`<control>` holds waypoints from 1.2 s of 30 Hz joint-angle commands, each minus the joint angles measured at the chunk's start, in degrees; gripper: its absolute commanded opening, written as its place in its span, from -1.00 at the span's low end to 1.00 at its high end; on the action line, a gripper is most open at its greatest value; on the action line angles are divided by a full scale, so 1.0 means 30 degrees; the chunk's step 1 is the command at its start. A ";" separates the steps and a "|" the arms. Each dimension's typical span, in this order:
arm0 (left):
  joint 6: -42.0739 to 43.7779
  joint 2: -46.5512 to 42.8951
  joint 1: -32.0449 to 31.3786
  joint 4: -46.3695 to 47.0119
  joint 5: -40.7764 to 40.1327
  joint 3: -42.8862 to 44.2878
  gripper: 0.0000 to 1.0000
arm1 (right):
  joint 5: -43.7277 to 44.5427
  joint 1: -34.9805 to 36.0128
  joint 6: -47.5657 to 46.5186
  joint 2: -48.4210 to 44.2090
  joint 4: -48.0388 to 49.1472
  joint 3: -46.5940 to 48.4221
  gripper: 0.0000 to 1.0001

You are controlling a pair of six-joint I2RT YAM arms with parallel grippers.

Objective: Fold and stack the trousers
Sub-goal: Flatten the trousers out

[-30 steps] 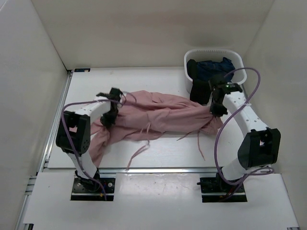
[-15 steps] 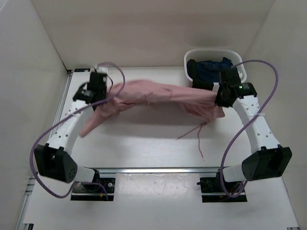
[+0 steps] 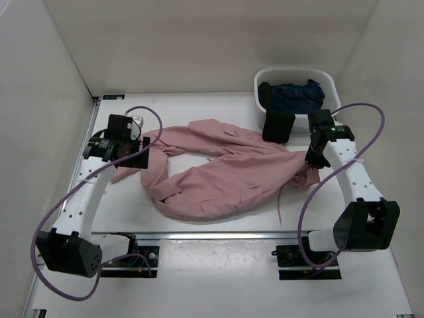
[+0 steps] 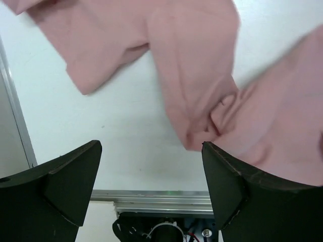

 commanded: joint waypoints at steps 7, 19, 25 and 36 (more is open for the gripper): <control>-0.0040 0.7297 0.1774 0.2269 0.0002 0.1330 0.89 | -0.0414 -0.0193 0.0338 -0.0363 0.0487 -0.0646 -1.00; -0.0040 1.2616 0.4559 0.0871 0.5400 0.3033 -0.25 | -0.0240 -0.0193 0.0338 -0.0978 0.0663 -0.1644 -1.00; -0.0040 1.0420 0.5639 -0.0039 0.3928 0.2240 -0.71 | 0.0199 -0.0193 0.0338 -0.0978 0.0606 -0.1412 -1.00; -0.0040 0.4997 0.8719 -0.0537 -0.8852 0.3212 -0.71 | 0.0704 -0.0193 0.0164 -0.1710 0.0399 -0.1586 -1.00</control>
